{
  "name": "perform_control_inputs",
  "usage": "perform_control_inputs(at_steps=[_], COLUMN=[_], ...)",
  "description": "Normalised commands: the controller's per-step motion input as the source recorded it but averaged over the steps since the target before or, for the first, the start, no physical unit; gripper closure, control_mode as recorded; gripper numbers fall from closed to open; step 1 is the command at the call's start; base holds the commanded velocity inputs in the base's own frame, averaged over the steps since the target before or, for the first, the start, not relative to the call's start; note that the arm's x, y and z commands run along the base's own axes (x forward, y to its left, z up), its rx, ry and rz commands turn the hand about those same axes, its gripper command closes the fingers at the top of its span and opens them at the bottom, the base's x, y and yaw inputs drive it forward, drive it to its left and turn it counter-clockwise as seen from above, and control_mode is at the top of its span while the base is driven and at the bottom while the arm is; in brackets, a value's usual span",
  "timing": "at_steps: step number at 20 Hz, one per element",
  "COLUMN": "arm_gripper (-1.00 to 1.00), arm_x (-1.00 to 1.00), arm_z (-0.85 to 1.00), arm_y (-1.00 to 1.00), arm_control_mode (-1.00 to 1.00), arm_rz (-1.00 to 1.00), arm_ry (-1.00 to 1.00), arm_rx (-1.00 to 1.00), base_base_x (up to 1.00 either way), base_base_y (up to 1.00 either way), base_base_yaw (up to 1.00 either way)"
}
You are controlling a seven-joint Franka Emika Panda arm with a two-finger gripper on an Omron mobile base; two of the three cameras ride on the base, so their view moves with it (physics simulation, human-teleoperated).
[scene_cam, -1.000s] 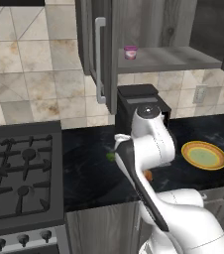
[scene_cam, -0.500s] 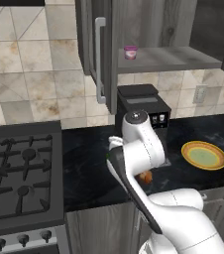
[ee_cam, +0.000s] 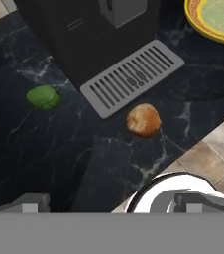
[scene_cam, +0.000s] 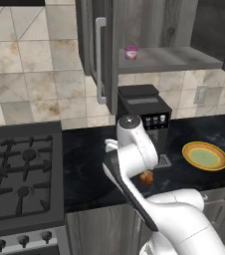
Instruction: Pick the avocado and bread from the counter and place them on the plate. Then pick the jam from the cabinet and place it next to the plate. Lastly close the cabinet door.
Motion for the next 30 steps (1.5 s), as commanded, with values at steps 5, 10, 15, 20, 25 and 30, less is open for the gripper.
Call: perform_control_inputs(at_steps=[5,10,15,20,25,30], arm_gripper=[-1.0,-1.0,-1.0,-1.0,-1.0,-1.0], arm_x=[0.23,0.28,0.34,0.27,0.21,0.14], arm_z=[-0.16,-0.12,-0.11,-0.11,-0.18,-0.2], arm_y=[0.1,0.08,0.14,0.1,0.11,0.07], arm_control_mode=[-1.0,-1.0,-1.0,-1.0,-1.0,-1.0], arm_rz=[-0.03,-0.03,-0.06,-0.09,-0.14,-0.17], arm_ry=[0.0,0.0,0.0,0.0,0.0,0.0], arm_rx=[0.0,0.0,0.0,0.0,0.0,0.0], base_base_x=[0.0,0.0,0.0,0.0,0.0,0.0], base_base_y=[0.0,0.0,0.0,0.0,0.0,0.0], base_base_yaw=[0.0,0.0,0.0,0.0,0.0,0.0])
